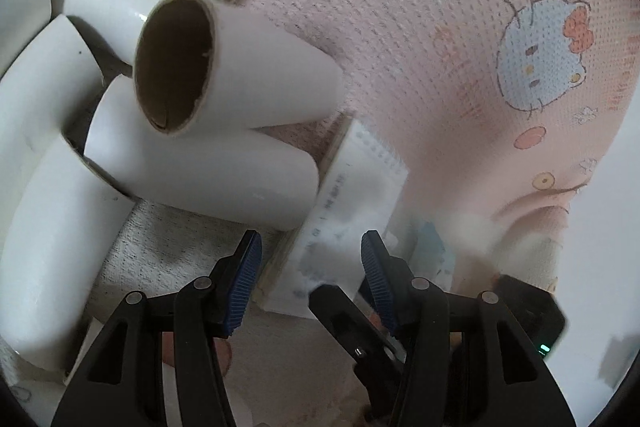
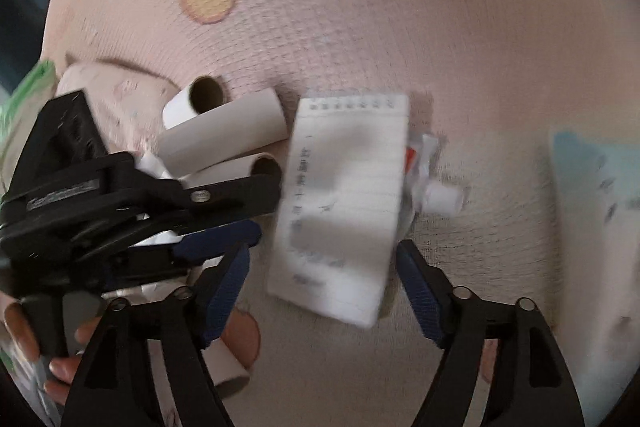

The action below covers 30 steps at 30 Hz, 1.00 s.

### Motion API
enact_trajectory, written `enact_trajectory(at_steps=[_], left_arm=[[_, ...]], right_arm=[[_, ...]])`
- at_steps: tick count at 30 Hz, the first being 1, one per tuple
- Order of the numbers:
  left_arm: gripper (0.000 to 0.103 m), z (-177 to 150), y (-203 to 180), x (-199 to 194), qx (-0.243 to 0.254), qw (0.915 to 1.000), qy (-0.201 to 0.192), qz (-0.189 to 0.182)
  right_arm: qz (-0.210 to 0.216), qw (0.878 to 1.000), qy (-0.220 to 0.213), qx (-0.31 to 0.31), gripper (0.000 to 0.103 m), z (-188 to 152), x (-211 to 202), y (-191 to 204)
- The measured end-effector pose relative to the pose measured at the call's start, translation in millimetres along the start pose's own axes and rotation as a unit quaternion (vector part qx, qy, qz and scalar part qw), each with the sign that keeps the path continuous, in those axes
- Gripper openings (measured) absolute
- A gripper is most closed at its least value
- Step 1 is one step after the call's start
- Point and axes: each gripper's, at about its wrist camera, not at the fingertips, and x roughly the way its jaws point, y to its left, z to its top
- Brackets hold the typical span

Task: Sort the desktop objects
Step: 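Close the right tool on the white spiral notepad while the left tool pinches its edge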

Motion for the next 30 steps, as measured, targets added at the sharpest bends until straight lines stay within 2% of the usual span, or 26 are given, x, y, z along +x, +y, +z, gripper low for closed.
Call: enact_trajectory(at_steps=[1,2,4,7,14,20,21,22,24,25,30], left_arm=[[0.056,0.9,1.2,1.6,-0.004,1.0000,0.003,0.000],[0.056,2.1,2.3,3.4,-0.008,0.9999,0.006,-0.001],[0.056,3.6,3.9,6.6,-0.014,0.9998,0.011,-0.006],[0.056,4.8,4.2,10.8,-0.011,0.9997,0.022,-0.010],[0.056,14.9,-0.9,13.9,0.000,0.9998,0.020,-0.004],[0.056,20.6,1.7,19.4,0.000,0.9994,0.032,-0.009],[0.051,21.9,2.2,19.9,0.001,0.9993,0.035,-0.011],[0.041,22.7,3.1,21.1,0.000,0.9992,0.038,-0.011],[0.033,23.4,8.0,23.4,-0.013,0.9986,0.048,-0.021],[0.032,23.1,10.6,25.1,-0.021,0.9977,0.056,-0.031],[0.027,23.6,13.3,19.4,-0.018,0.9982,0.051,-0.026]], right_arm=[[0.010,1.000,0.001,0.015,0.078,-1.9,4.6,-6.8],[0.028,0.999,-0.018,0.020,0.083,-4.0,2.7,-10.6],[0.057,0.997,-0.041,0.036,0.084,-9.1,0.7,-18.5],[0.070,0.994,-0.066,0.051,0.084,-17.1,-1.7,-23.2],[0.012,0.999,-0.031,-0.007,0.085,-10.8,4.2,-4.2],[-0.034,0.999,-0.011,-0.001,0.086,-4.3,9.1,7.0],[-0.042,0.999,-0.005,-0.001,0.087,-2.3,10.5,9.4],[-0.048,0.999,0.002,0.000,0.087,-0.1,12.1,11.1],[-0.057,0.998,0.013,0.007,0.088,3.6,14.0,12.7],[-0.063,0.998,0.019,0.008,0.088,5.3,15.0,13.9],[-0.086,0.996,0.032,-0.001,0.089,7.5,17.9,19.6]])
